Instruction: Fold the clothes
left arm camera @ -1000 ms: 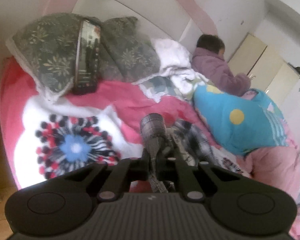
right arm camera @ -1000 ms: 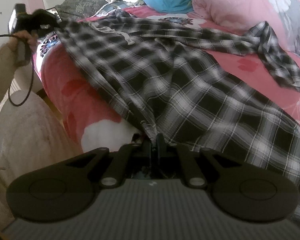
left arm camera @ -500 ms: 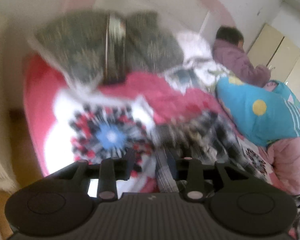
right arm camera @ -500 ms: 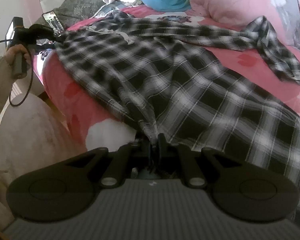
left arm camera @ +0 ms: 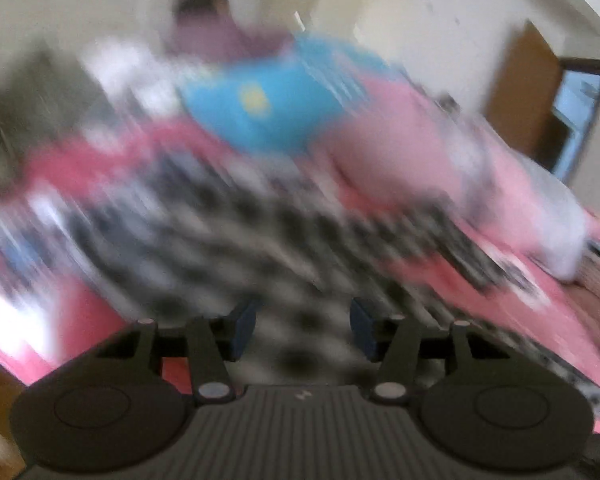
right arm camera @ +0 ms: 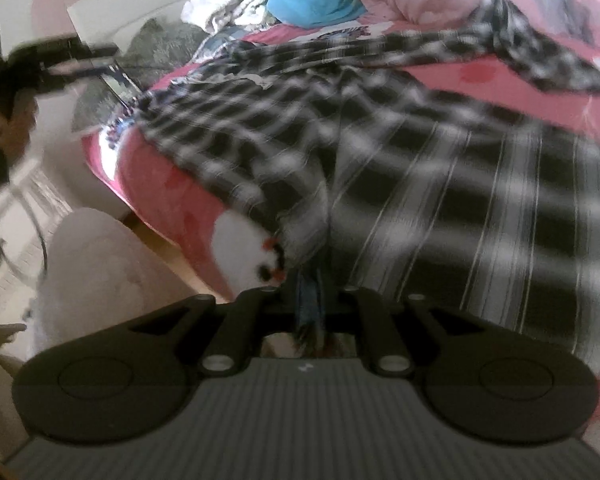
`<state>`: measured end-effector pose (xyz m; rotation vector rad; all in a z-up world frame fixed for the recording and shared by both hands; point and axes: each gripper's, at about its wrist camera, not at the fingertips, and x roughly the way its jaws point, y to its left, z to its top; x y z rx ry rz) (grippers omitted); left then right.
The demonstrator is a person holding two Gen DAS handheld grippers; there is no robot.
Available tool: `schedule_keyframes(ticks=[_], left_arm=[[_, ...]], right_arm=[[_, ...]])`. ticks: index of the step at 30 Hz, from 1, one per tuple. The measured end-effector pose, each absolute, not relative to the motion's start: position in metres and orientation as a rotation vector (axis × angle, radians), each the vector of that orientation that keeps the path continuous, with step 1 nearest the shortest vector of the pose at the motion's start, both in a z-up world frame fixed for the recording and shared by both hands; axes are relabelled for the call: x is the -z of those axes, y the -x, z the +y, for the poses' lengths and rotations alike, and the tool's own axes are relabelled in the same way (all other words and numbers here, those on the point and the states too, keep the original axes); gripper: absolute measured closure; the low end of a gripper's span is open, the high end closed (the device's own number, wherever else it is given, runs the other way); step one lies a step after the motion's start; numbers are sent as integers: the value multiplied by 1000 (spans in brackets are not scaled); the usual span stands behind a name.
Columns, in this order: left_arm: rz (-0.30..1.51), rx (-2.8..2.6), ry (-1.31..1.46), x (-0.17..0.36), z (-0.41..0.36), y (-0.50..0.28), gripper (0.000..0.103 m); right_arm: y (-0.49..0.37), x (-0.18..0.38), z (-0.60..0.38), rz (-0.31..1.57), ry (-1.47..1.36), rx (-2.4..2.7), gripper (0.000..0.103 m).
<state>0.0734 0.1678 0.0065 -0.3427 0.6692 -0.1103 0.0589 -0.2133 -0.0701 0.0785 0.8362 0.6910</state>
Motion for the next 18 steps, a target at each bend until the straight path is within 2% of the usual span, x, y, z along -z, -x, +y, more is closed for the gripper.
schedule_keyframes(ticks=[3,6,9,11,18], left_arm=[[786,147,483,37,151,-74,51],[828,110,621,65,154,-78,51],[822,42,673,76,164,-80,51],[810,9,715,81,172,-78,51],[758,-71,831,93,190,-78,64]], right_arm=[[-48,74,-222,835,-144,-680,94],[-33,63,-225,767,-78,-645,93],[-26,48,-222,666,9,-648,83],[-26,43,-214,613,64,-663,81],[-40,45,-154,533,284,-788,80]])
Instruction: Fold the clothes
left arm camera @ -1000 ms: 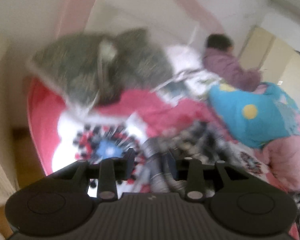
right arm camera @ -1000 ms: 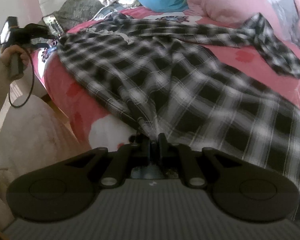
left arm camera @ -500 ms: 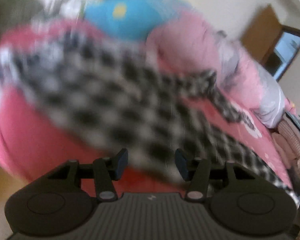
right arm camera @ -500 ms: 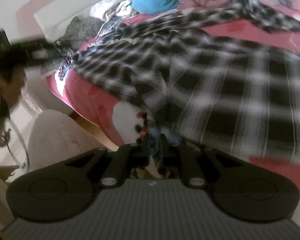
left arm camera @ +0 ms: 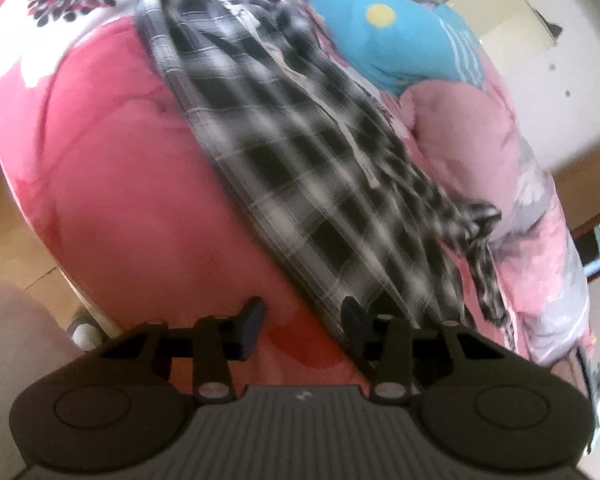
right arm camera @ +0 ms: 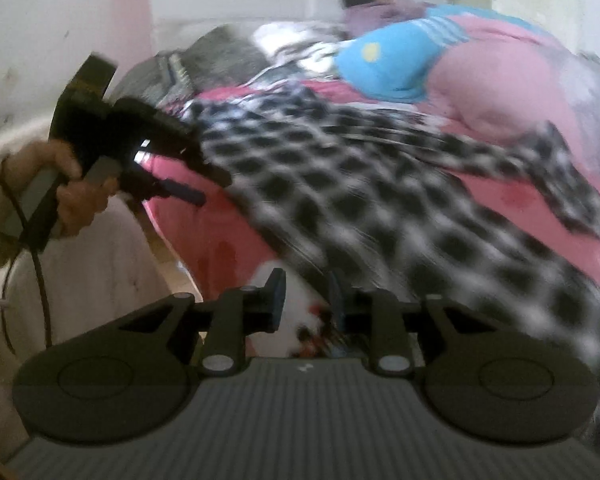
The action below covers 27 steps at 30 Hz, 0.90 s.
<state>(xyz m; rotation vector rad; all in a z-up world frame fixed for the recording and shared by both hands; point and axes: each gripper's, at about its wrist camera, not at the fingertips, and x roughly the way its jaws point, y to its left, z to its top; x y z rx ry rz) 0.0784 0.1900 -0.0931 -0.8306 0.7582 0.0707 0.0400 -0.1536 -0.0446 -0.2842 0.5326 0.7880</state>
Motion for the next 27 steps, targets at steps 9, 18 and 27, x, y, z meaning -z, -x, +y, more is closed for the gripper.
schedule_keyframes(ticks=[9,18,27], left_arm=[[710,-103,804,97,195,-86,100],[683,-111,744,82,196,-69,102],[755,-125,750,97,200,-67,101]], right_arm=[[-63,72,-93,500,556,-776,89],[-55,58,-102,534,428,-845,102],[-54,73,-101,609,396,-871,102]])
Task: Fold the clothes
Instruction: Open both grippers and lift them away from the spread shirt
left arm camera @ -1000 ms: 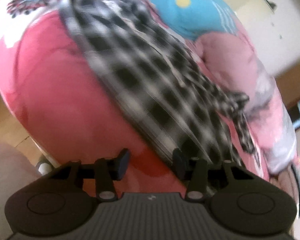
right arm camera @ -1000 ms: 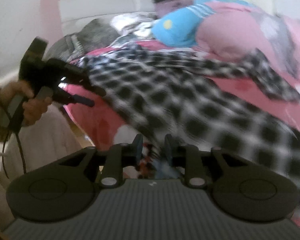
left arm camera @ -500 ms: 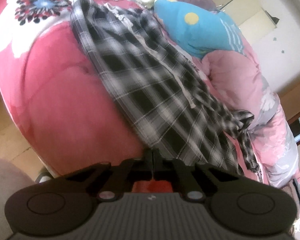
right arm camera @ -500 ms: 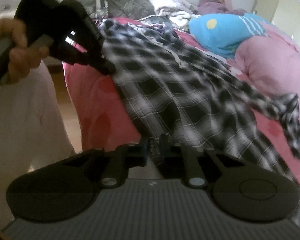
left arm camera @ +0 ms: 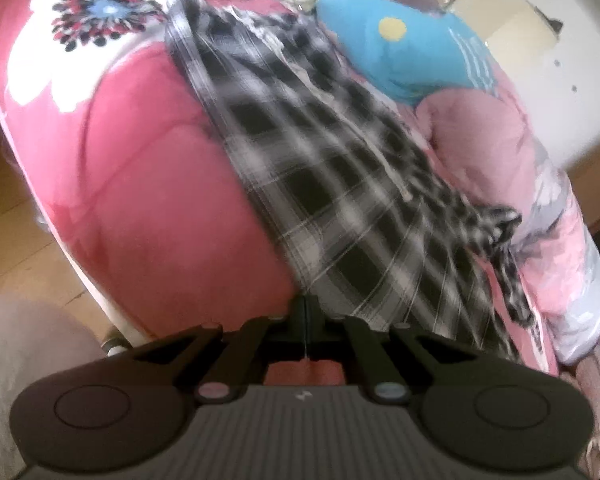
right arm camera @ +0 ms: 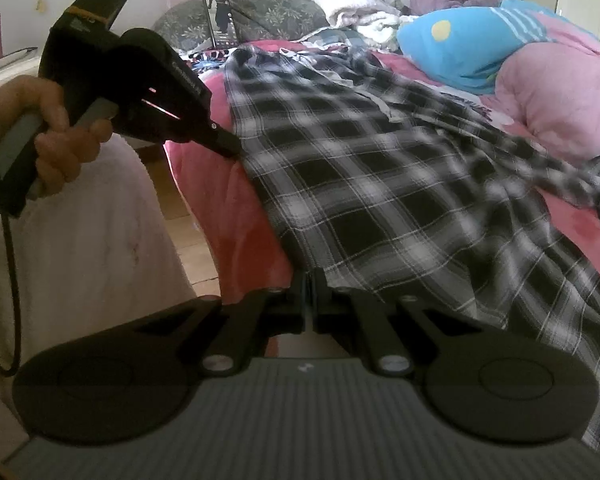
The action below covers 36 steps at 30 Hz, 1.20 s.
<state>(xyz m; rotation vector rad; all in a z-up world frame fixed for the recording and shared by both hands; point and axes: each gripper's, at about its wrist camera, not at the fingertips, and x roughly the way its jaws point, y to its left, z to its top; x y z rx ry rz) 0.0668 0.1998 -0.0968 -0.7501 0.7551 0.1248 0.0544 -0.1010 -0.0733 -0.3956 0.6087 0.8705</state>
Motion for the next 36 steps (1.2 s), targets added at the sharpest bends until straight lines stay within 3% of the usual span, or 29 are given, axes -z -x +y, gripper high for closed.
schedule_keyframes(ticks=[6,10,12,13,16,19,24,31,36], left_arm=[[725,-178,697,84,207,-57,85],[682,-91,610,59,190,-66,81],[664,-31,565,46,180,-72,56],[660,3,542,41,172,-76,54],[693,131,457,40,131,-94,54],[741,220,375,50,88,-113,54],[775,268,273,75,43,-130,57],[770,261,245,82,37,-139,55],[711,274,228,66,31,-141,57]], right_arm=[[-56,82,-109,678,320,-880,101],[-53,83,-121,737,238,-907,99],[-49,78,-137,738,157,-903,99],[-47,75,-145,738,117,-900,98],[-44,57,-183,709,-21,-822,94],[-38,27,-246,616,-149,-681,80],[-19,-1,-368,483,-305,-294,47],[2,31,-504,501,-585,236,41],[-9,71,-530,574,-673,349,41]])
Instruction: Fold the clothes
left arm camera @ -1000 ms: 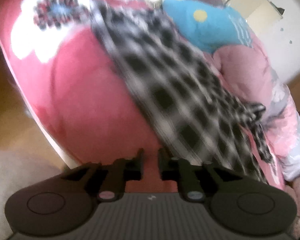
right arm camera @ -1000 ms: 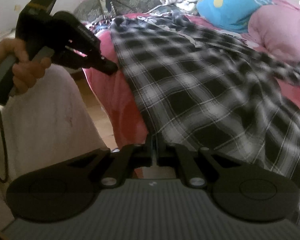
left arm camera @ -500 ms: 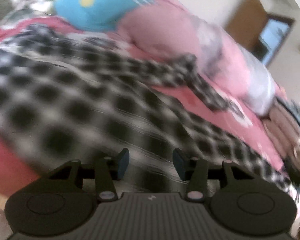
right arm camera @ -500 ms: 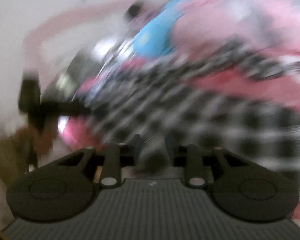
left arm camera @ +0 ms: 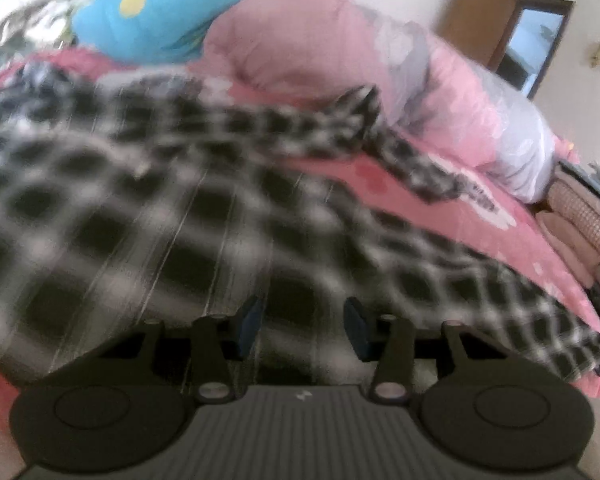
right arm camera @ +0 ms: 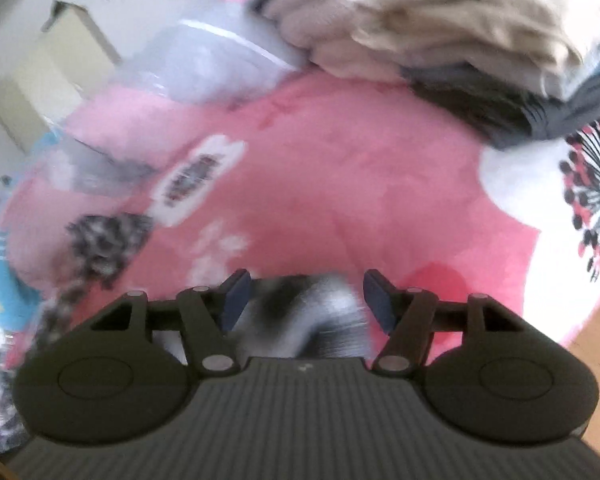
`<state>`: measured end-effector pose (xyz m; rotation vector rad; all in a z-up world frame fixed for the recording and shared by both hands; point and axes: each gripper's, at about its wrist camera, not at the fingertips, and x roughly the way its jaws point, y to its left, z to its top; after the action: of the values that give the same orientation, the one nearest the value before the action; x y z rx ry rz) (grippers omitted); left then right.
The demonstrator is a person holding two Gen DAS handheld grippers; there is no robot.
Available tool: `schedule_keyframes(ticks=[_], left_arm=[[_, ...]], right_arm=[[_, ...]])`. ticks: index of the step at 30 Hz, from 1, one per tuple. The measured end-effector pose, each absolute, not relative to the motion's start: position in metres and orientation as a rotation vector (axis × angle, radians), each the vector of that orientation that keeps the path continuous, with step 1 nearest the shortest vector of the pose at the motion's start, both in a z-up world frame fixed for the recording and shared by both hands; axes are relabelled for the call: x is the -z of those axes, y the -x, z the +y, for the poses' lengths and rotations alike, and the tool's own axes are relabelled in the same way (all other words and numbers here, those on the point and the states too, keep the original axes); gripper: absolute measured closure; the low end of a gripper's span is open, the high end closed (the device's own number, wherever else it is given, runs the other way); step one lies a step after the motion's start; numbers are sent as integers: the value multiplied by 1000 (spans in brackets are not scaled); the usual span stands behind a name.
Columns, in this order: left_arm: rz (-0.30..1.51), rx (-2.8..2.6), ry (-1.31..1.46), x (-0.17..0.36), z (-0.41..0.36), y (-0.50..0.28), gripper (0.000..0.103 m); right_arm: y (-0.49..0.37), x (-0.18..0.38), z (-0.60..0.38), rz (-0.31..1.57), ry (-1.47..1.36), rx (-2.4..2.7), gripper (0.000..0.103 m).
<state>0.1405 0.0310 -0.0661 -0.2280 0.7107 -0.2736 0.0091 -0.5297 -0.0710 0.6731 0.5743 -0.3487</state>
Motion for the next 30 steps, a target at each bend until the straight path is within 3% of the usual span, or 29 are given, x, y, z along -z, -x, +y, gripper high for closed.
schedule_keyframes(ticks=[5,7,9,10,13,22,23,25,30], left_arm=[[649,379,156,51,-4,-147,57],[673,415,141,57,-20,-153,57],[703,439,124,67,-33,-156,57],[720,447,118,72,-38,-156,57],[741,445,111,84,-42,-154,57],[730,460,144,89,-33,-153,56],[728,461,145,90,-33,-153,56],[726,462,149,90,-33,-154,56],[721,463,161,91,-34,-154,56]], right_arm=[[-23,86,-519,595,-628,323,44],[-27,86,-512,605,-577,319,54],[-28,82,-508,611,-542,309,79],[-28,81,-507,607,-538,299,82],[-32,72,-506,628,-482,287,83],[-39,77,-514,688,-487,312,70],[-39,78,-513,678,-489,310,71],[-40,74,-507,657,-488,286,87],[-54,36,-461,532,-417,64,93]])
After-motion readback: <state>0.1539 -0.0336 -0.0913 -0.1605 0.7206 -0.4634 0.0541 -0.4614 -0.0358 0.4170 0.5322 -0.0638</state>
